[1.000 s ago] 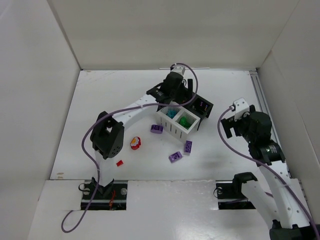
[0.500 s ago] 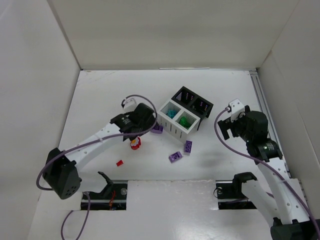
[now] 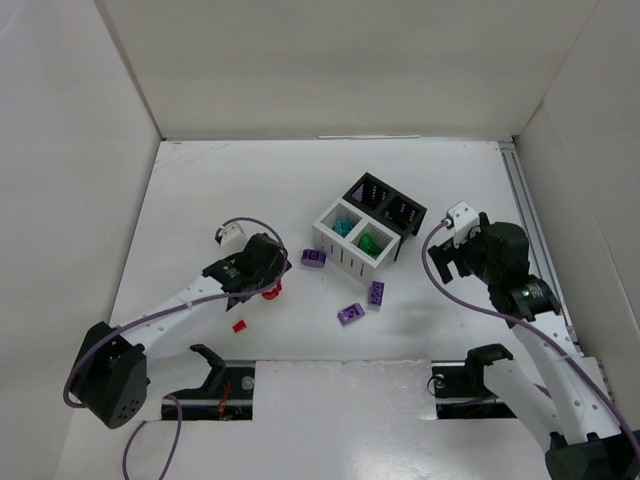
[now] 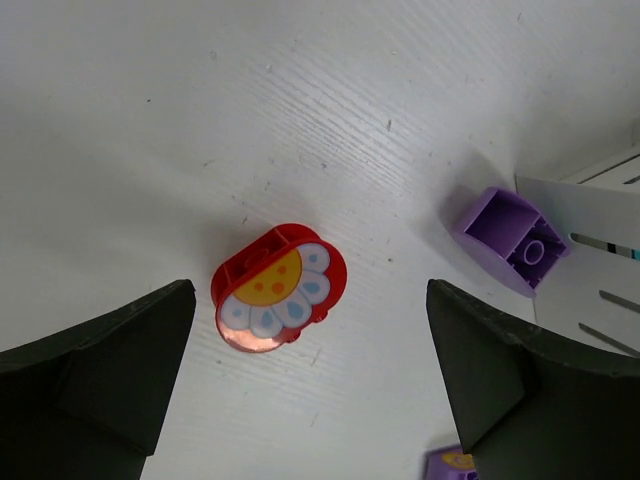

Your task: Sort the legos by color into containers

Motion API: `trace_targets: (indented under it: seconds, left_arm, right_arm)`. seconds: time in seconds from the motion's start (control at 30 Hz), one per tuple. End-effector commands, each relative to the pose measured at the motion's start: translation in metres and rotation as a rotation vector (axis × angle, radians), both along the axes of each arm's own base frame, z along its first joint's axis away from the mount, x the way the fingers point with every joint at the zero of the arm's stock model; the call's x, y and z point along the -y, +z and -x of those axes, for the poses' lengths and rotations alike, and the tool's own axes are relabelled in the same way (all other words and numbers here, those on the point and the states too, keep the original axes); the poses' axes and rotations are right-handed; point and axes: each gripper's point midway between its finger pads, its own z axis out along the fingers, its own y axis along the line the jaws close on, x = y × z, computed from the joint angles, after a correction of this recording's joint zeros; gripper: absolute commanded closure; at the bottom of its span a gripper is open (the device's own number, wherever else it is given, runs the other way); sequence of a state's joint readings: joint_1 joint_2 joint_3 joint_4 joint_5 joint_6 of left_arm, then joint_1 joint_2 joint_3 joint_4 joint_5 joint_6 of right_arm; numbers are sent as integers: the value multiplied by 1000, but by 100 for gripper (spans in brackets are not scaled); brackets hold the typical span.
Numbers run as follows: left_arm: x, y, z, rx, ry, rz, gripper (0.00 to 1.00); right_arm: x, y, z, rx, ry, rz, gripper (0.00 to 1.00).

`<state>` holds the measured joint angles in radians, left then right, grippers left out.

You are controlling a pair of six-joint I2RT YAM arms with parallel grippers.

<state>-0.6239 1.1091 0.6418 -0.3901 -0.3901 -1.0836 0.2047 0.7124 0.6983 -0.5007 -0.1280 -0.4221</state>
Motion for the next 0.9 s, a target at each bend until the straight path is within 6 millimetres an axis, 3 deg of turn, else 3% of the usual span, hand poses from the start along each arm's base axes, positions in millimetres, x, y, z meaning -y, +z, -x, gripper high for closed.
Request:
trace_targets:
  seconds: [0.0, 0.1, 0.2, 0.5, 0.7, 0.8, 0.87]
  left_arm:
    - [5, -6, -14, 48, -40, -19, 0]
    - [3, -13, -16, 33, -47, -42, 0]
    - [14, -14, -15, 26, -102, -25, 0]
    - [40, -51, 1, -56, -223, -33, 1]
    - [60, -50, 15, -82, -261, -106, 23]
    - [59, -53, 19, -106, -250, -136, 33]
    - [55, -61, 24, -140, -241, -159, 48]
  right_arm:
    - [-9, 11, -7, 52, 41, -13, 0]
    - [-10, 9, -7, 42, 49, -16, 0]
    - [-12, 6, -7, 32, 57, -18, 0]
    - [-14, 2, -9, 16, 70, -12, 0]
    - [-14, 2, -9, 16, 70, -12, 0]
    - [-14, -1, -9, 7, 70, -10, 0]
    - [-14, -1, -9, 7, 70, -10, 0]
